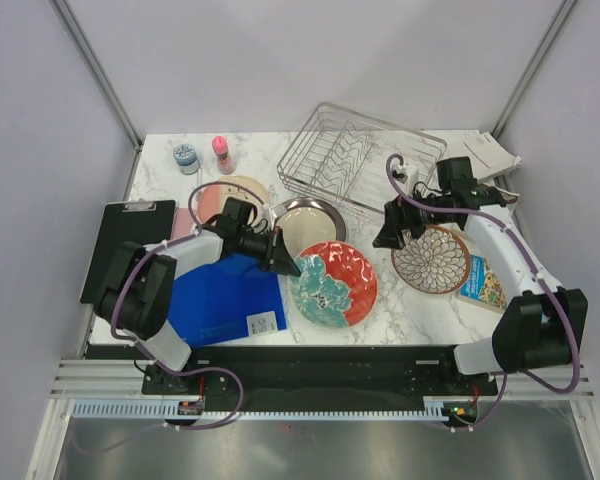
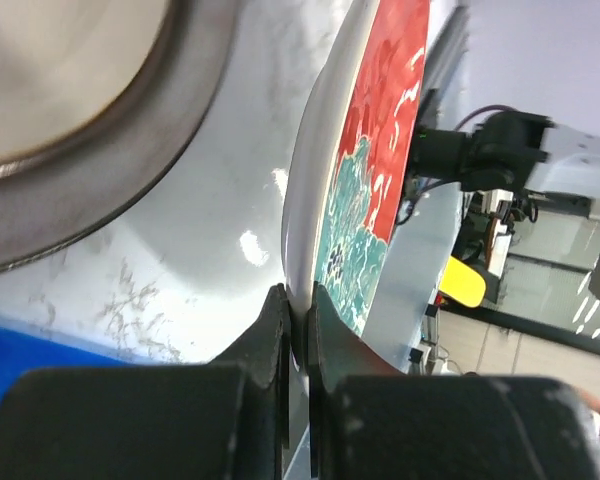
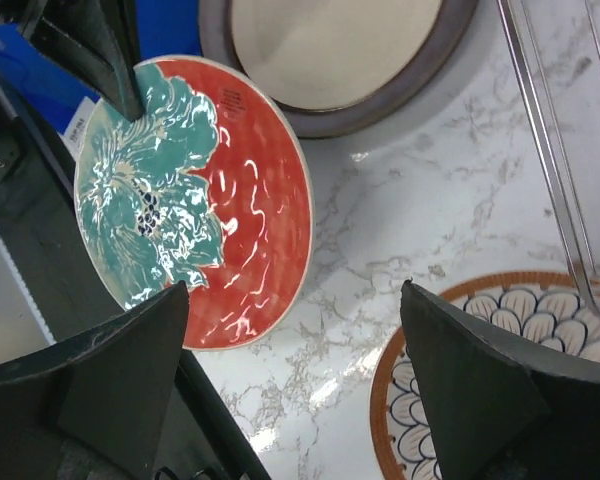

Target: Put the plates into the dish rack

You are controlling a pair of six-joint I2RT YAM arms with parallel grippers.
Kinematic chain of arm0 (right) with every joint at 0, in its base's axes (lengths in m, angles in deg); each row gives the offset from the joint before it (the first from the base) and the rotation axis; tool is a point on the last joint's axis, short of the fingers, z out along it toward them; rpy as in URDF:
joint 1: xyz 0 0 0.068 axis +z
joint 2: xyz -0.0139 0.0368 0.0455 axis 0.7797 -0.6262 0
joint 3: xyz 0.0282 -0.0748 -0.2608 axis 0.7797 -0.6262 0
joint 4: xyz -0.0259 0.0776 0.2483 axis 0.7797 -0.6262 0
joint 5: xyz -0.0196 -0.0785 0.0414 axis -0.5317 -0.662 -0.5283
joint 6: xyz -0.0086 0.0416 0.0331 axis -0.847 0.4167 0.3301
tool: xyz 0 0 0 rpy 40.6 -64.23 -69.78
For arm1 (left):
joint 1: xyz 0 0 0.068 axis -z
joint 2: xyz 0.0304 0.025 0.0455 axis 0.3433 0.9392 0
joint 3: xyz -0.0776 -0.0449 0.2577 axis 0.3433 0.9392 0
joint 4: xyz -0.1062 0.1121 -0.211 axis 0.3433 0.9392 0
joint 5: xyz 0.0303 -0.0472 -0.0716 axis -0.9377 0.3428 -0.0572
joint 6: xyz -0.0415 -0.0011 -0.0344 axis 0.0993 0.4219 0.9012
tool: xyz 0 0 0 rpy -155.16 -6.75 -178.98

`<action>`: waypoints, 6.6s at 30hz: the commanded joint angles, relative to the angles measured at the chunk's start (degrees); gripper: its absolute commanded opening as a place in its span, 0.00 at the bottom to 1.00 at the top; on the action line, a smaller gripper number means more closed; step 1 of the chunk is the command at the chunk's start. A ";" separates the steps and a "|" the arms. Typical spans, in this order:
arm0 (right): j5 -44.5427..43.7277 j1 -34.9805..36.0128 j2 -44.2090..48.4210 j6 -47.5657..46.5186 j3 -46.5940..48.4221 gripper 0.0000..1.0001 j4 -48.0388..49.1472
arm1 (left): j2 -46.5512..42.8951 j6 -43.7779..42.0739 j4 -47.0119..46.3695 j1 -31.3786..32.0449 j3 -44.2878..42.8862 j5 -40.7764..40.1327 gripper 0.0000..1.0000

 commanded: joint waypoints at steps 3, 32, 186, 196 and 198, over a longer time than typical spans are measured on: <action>9.74 2.45 -7.94 -5.10 7.32 0.93 -7.37 | -7.68 -3.48 -1.04 -2.83 -8.24 23.49 0.02; 15.36 8.35 -7.94 -4.93 11.37 0.67 -14.14 | -3.82 -3.31 -3.59 -4.33 -16.68 18.75 0.02; -15.75 2.46 -11.55 19.32 11.48 0.78 24.09 | 10.14 -4.80 8.45 -11.01 -23.17 -33.02 0.66; -13.03 2.55 -8.03 22.75 5.84 0.79 23.92 | 18.41 -4.63 8.89 -11.01 -25.73 -23.81 0.45; -12.50 2.46 -7.68 23.19 4.78 0.79 24.01 | 19.03 -4.54 8.63 -11.01 -25.64 -21.42 0.40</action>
